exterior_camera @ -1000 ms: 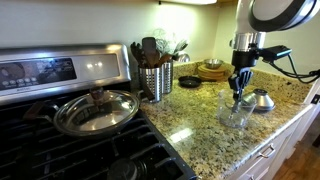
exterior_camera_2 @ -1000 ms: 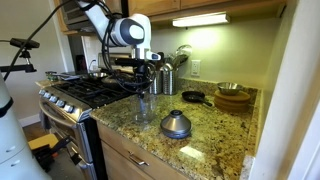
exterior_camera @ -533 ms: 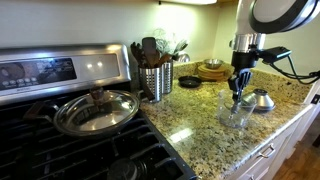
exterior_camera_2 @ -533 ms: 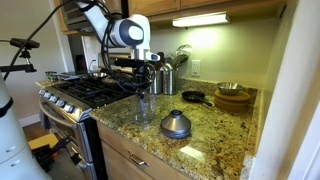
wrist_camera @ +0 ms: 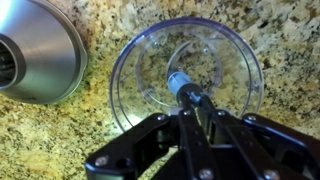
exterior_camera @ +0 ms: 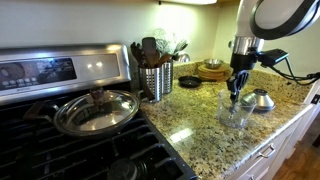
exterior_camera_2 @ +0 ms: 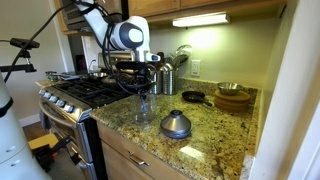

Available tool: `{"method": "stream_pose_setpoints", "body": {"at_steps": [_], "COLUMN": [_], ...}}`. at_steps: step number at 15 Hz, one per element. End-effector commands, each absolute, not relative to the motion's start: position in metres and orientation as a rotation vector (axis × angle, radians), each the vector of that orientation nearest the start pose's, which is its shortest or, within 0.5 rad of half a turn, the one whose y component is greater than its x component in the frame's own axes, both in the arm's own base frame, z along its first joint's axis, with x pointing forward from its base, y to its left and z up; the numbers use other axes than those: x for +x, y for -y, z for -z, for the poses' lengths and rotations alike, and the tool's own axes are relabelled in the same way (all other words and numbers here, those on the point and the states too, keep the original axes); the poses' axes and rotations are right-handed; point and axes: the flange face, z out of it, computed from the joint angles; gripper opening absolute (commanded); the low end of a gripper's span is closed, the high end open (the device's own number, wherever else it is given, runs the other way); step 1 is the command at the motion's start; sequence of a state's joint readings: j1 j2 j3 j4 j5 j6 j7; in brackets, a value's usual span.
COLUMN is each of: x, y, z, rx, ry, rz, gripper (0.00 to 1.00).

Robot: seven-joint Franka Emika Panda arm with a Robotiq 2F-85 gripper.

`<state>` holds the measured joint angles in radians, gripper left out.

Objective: Place the blades inside the food processor chamber

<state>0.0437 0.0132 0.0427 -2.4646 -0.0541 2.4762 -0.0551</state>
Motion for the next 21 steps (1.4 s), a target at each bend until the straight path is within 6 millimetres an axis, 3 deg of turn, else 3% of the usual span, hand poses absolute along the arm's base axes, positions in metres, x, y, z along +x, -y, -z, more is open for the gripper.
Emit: {"method": "stream_pose_setpoints", "body": {"at_steps": [1, 9, 21], "x": [0.473, 0.466, 0.467], "y": [-0.037, -0.044, -0.041], "z": [-0.287, -0.284, -0.260], "rx": [-3.177, -3.157, -3.130], "ry": [0.274, 0.294, 0.267], "rz": [0.016, 0.007, -0.062], "gripper": [0.07, 0.07, 0.07]}}
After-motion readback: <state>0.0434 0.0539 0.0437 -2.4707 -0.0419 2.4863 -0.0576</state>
